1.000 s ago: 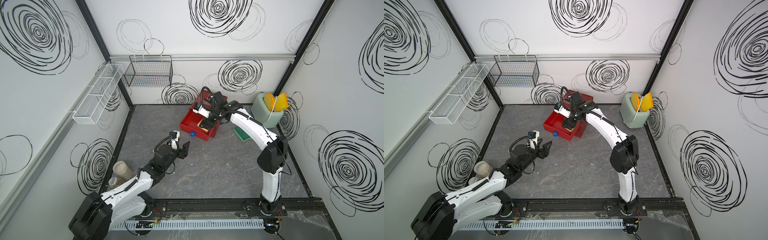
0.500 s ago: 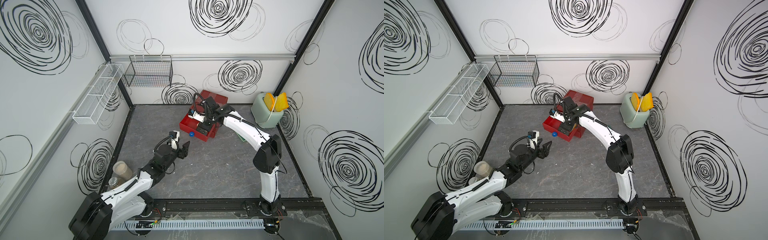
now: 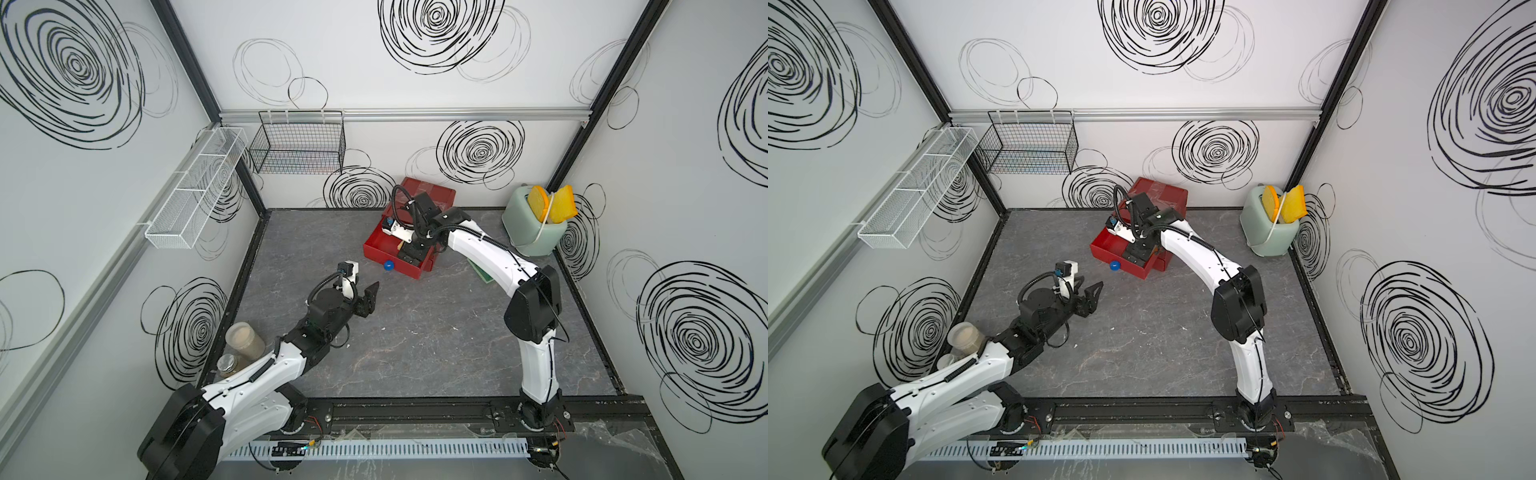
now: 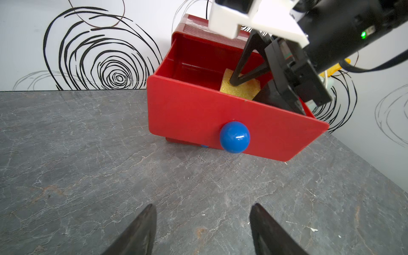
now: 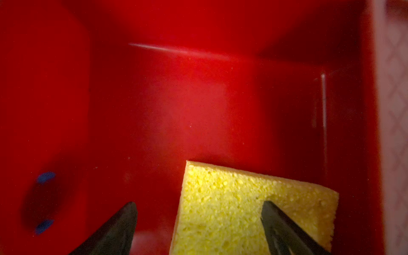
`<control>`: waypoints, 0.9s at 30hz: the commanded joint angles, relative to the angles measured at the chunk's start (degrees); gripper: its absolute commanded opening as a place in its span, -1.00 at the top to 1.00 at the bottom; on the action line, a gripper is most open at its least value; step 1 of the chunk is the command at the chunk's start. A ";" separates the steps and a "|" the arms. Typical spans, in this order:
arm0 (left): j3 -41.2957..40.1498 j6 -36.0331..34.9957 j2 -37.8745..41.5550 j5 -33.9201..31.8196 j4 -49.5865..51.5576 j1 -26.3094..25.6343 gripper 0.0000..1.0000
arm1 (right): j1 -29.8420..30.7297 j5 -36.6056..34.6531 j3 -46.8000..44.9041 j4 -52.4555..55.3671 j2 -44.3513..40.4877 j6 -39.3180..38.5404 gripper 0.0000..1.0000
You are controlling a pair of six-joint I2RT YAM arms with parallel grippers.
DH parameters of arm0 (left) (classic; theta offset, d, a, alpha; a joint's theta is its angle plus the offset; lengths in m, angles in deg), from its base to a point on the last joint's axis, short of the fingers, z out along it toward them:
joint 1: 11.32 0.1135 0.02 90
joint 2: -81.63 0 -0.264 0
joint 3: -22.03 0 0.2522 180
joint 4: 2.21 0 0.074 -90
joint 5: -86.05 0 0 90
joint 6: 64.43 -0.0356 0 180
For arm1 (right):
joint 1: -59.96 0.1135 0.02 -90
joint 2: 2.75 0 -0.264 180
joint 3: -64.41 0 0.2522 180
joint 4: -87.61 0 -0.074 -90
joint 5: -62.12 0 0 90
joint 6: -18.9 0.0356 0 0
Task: Take the sponge out of the drawer
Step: Pick up the sponge from the drawer.
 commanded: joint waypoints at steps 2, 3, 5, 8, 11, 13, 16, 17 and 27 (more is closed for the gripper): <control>0.82 0.26 -0.45 0.62 -3.62 0.66 -0.42 | -1.56 1.38 -0.75 0.37 1.66 -0.18 -0.73; 0.84 0.29 -0.43 0.71 -3.61 0.70 -0.42 | -1.73 1.71 -0.66 0.34 1.80 -0.23 -0.71; 0.85 0.28 -0.38 0.77 -3.62 0.68 -0.42 | -1.99 2.31 -0.61 0.61 2.32 -0.17 -0.66; 0.82 0.29 -0.29 0.69 -3.56 0.68 -0.41 | -2.40 3.25 -0.72 0.90 3.20 -0.17 -0.54; 0.70 0.24 0.02 0.45 -3.45 0.76 -0.41 | -2.72 3.66 -0.66 1.06 3.62 -0.08 -0.32; 0.62 0.24 0.26 0.51 -3.42 0.72 -0.41 | -2.78 4.08 -0.61 1.08 3.75 -0.01 -0.19; 0.45 0.29 0.38 0.37 -3.42 0.77 -0.41 | -2.98 5.52 -0.43 1.08 3.49 -0.03 0.22; 0.43 0.23 0.47 0.40 -3.30 0.77 -0.41 | -3.07 6.17 -0.35 1.02 3.09 0.04 0.39; 0.14 0.28 0.63 0.42 -3.78 0.77 -0.41 | -4.04 19.91 -1.50 -1.96 -6.62 0.48 0.93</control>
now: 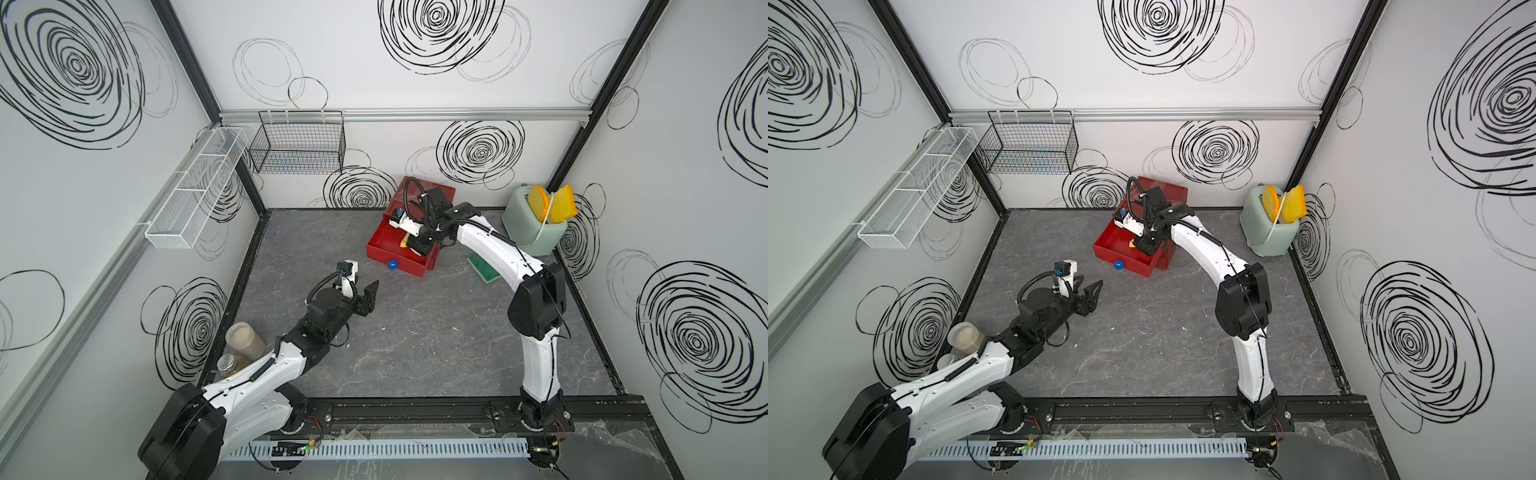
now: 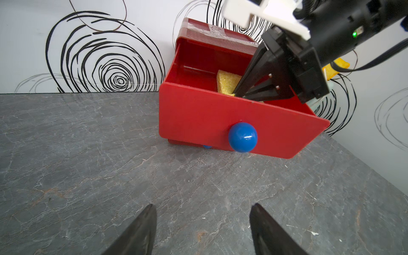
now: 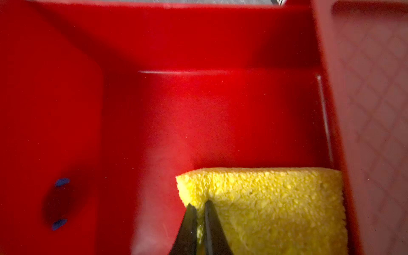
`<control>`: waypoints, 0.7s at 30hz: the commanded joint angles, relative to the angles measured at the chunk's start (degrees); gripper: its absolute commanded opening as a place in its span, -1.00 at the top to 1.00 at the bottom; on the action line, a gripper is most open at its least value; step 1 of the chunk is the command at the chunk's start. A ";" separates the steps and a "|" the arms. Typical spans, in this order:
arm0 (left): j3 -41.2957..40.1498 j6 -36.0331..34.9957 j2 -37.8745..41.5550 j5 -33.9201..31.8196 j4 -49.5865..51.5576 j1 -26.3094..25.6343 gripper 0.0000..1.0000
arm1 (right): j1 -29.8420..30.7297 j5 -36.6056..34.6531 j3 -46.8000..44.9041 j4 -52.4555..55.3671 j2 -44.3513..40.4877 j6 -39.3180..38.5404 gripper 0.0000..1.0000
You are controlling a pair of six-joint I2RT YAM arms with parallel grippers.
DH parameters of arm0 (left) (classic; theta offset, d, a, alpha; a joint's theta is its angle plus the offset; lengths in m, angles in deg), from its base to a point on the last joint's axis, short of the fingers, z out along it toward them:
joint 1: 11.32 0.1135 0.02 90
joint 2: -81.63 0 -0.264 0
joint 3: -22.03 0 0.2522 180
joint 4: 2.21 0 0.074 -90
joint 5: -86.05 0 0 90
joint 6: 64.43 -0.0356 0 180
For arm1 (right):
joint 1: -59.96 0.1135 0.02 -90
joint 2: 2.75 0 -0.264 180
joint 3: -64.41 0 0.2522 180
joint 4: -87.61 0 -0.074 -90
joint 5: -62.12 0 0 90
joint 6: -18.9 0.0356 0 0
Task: Take the sponge out of the drawer
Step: Pick up the sponge from the drawer.
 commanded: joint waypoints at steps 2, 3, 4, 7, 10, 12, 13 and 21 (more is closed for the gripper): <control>0.10 0.27 0.82 0.30 -2.91 0.44 -0.41 | 0.05 7.76 -1.34 -1.13 -6.89 0.21 1.00; -0.03 0.28 0.90 0.27 -2.86 0.44 -0.41 | 0.06 7.95 -1.49 -1.25 -7.18 0.16 1.00; -0.02 0.26 0.92 0.29 -2.87 0.44 -0.41 | 0.07 8.11 -1.55 -1.27 -7.55 0.30 1.00; -0.13 0.29 0.95 0.29 -2.86 0.44 -0.41 | 0.02 7.79 -1.38 -1.36 -7.93 0.64 1.00; 0.00 0.23 0.96 0.38 -2.84 0.44 -0.41 | 0.09 8.29 -0.80 -1.18 -8.58 0.98 1.00; -0.01 0.30 0.91 0.41 -2.93 0.44 -0.41 | 0.07 8.95 -0.22 -1.10 -9.64 1.31 1.00; -0.04 0.23 0.82 0.47 -2.96 0.44 -0.41 | 0.02 9.77 0.09 -1.00 -10.40 1.48 1.00; 0.13 0.12 0.32 0.34 -3.47 0.48 -0.41 | -0.16 6.81 -7.09 -9.89 -23.97 9.68 1.00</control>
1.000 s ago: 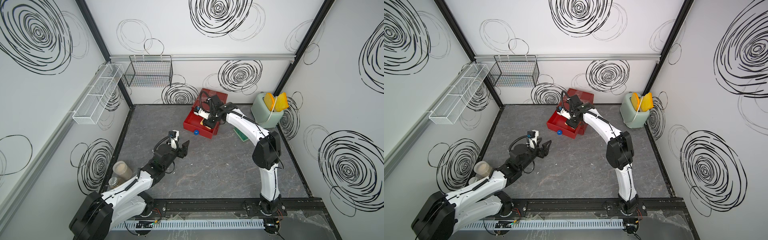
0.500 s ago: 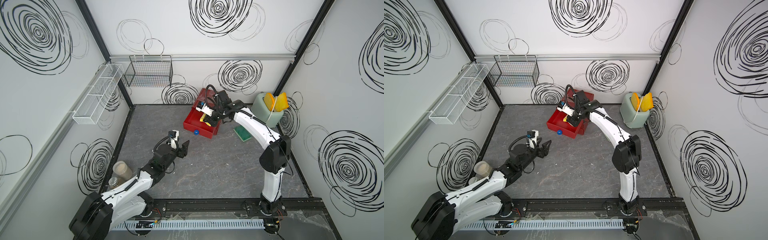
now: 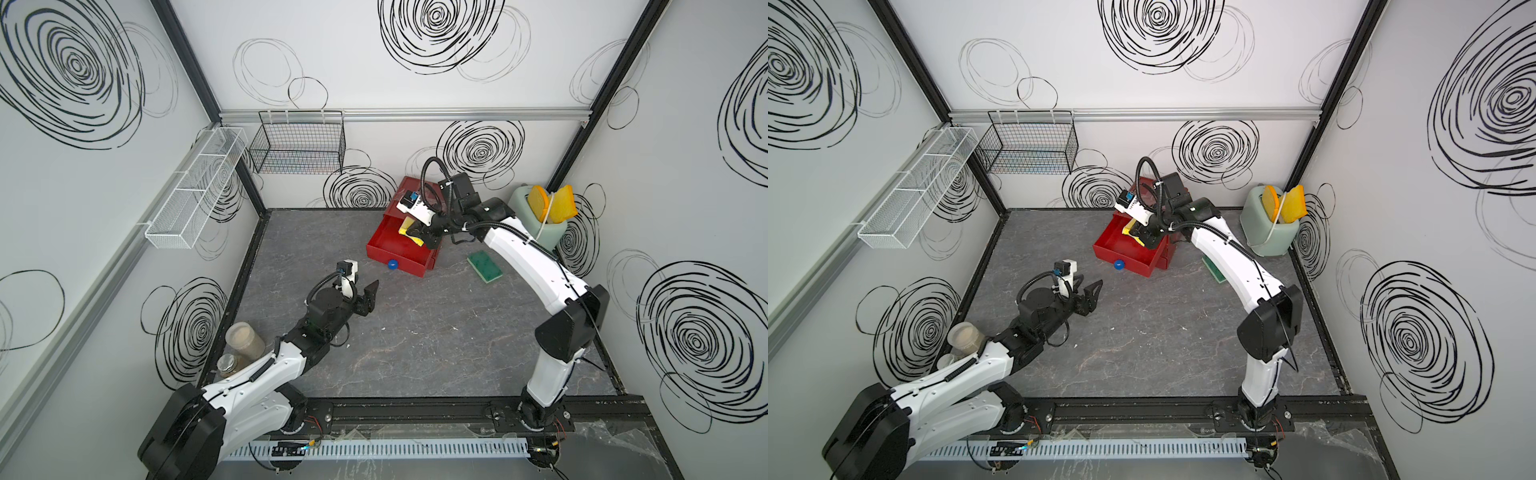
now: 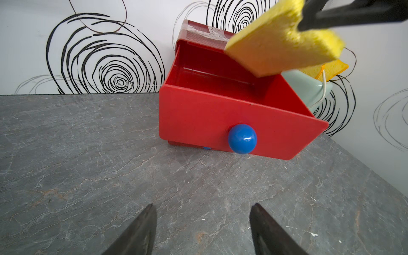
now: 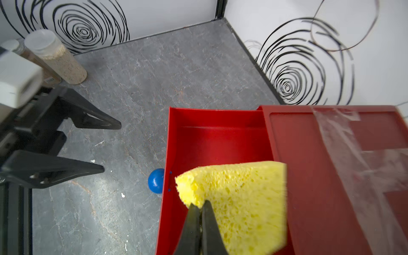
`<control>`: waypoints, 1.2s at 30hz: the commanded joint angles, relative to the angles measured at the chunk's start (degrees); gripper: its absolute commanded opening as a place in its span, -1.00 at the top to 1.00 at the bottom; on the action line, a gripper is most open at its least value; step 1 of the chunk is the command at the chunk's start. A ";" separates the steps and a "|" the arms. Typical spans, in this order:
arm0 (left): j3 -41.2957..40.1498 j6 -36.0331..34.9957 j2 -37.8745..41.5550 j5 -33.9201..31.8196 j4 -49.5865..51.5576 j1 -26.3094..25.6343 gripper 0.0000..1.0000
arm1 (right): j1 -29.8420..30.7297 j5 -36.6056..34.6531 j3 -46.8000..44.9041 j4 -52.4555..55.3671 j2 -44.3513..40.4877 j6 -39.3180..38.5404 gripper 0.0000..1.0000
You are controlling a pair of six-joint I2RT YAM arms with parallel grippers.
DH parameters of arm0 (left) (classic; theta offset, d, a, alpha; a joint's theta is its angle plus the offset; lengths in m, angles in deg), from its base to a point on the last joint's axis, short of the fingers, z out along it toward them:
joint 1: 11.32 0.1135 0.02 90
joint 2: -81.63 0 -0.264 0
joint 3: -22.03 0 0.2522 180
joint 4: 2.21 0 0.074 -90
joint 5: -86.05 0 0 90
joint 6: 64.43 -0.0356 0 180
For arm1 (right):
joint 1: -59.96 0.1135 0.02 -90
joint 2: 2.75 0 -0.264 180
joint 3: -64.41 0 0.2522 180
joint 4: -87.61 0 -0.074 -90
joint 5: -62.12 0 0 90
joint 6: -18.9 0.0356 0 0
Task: Take the sponge out of the drawer
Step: Pick up the sponge from the drawer, then place the sponge at the center of the board.
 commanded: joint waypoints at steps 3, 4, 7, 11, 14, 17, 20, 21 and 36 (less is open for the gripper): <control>0.16 0.27 0.13 0.49 -3.38 0.61 -0.41 | -1.48 -9.23 -9.03 -14.08 -15.36 10.97 1.00; 0.13 0.36 -0.04 0.64 -3.36 0.70 -0.41 | -2.31 -11.46 -10.72 -15.45 -17.53 13.41 1.00; 0.33 0.47 -0.43 0.90 -3.47 0.79 -0.41 | -6.38 -17.32 -14.65 -17.48 -22.12 21.27 1.00; 1.09 1.30 -1.19 1.23 -3.04 1.05 -0.40 | -15.06 -28.83 -26.74 -23.23 -26.76 32.09 1.00; 1.10 1.52 -1.12 1.07 -2.70 1.27 -0.39 | -22.74 -28.20 -38.13 -28.48 -29.12 41.37 1.00; 1.06 1.78 -0.73 1.08 -2.32 1.40 -0.38 | -28.69 -25.13 -49.45 -35.96 -30.81 49.31 1.00; 0.92 1.87 -0.19 1.07 -2.05 1.40 -0.38 | -32.22 -26.53 -55.91 -40.31 -29.82 53.02 1.00; 0.93 1.87 -0.10 1.07 -2.08 1.43 -0.38 | -33.46 -26.21 -58.04 -42.06 -29.25 53.38 1.00; 0.75 2.14 -0.01 1.67 -2.11 2.11 -0.38 | -42.25 -21.30 -63.22 -51.09 -11.50 58.28 1.00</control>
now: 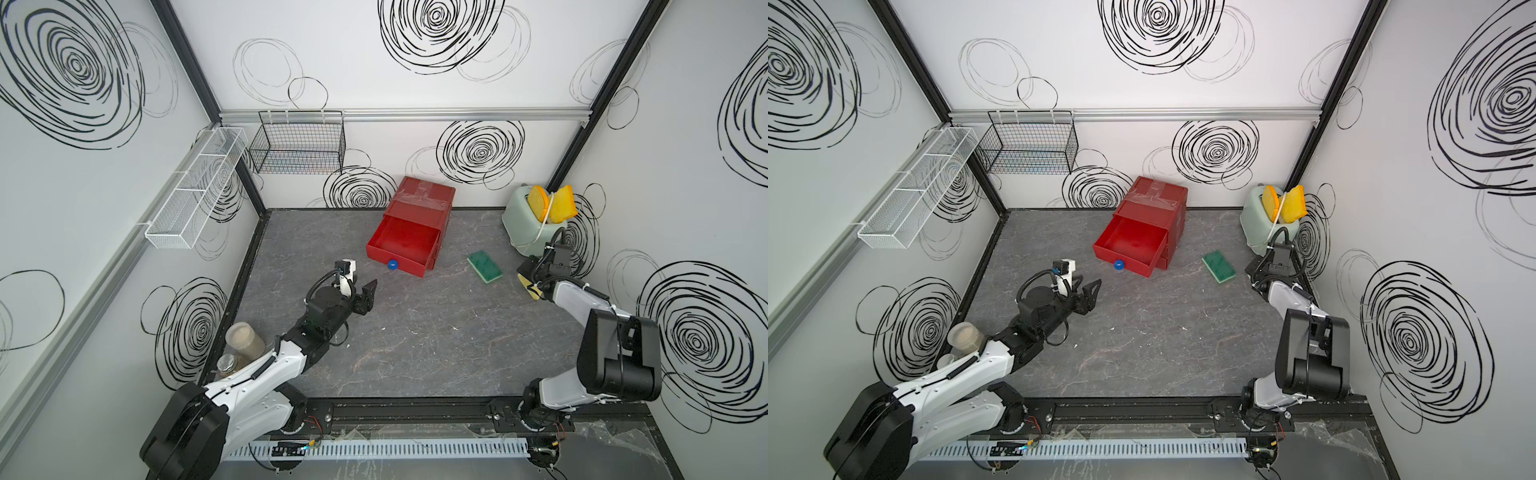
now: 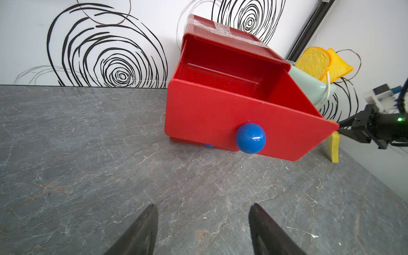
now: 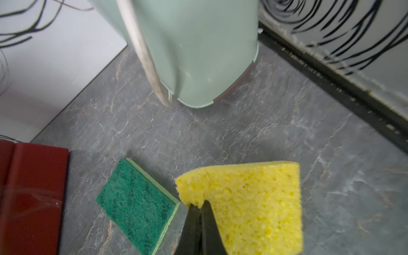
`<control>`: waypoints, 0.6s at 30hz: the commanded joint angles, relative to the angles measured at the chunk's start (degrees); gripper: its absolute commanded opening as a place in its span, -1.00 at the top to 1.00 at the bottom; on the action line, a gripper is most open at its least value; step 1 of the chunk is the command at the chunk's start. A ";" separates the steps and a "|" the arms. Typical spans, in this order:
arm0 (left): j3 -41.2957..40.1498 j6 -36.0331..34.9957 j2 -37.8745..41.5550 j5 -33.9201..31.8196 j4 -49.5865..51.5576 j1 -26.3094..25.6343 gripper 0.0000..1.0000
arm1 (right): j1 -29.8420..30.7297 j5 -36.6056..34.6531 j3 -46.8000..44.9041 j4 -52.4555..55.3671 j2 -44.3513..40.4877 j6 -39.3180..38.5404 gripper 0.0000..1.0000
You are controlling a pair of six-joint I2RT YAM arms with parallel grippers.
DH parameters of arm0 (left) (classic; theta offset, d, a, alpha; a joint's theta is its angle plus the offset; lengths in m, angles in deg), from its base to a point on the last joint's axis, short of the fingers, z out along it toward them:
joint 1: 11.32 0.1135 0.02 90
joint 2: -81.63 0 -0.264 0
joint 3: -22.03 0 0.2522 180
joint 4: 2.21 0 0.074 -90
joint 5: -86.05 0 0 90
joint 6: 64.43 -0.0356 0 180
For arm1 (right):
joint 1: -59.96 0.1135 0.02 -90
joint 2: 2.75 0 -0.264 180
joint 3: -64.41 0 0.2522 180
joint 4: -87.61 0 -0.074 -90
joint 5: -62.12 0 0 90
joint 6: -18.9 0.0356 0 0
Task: Take the sponge out of the drawer
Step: Place the sponge at the center of the board.
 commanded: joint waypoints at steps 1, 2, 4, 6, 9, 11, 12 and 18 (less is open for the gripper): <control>0.74 0.59 0.80 0.36 -2.07 0.56 -0.38 | 0.13 3.64 -0.49 -4.19 2.86 1.76 0.90; 0.73 0.59 0.82 0.22 -1.99 0.56 -0.38 | 0.28 4.14 -0.27 -4.25 3.59 1.48 0.83; 0.79 0.58 0.73 0.12 -1.87 0.56 -0.38 | 0.74 4.52 -0.18 -5.11 4.37 0.34 0.68; 0.81 0.49 0.51 0.08 -1.74 0.56 -0.38 | 1.14 4.62 0.61 -5.20 4.72 -1.22 0.46; 0.99 0.46 0.14 0.08 -1.76 0.56 -0.38 | 2.17 4.70 2.44 -4.45 4.55 -3.98 0.05; 1.14 0.50 -0.04 0.08 -1.82 0.58 -0.38 | 3.04 4.30 4.09 -3.60 3.69 -6.13 0.04; 1.09 0.34 -0.04 0.12 -1.76 0.58 -0.38 | 3.72 3.90 4.68 -3.25 2.95 -7.16 0.04; 1.15 0.07 0.02 -0.39 -1.32 0.64 -0.38 | 15.89 -4.61 12.18 -0.10 -4.53 -23.91 -0.58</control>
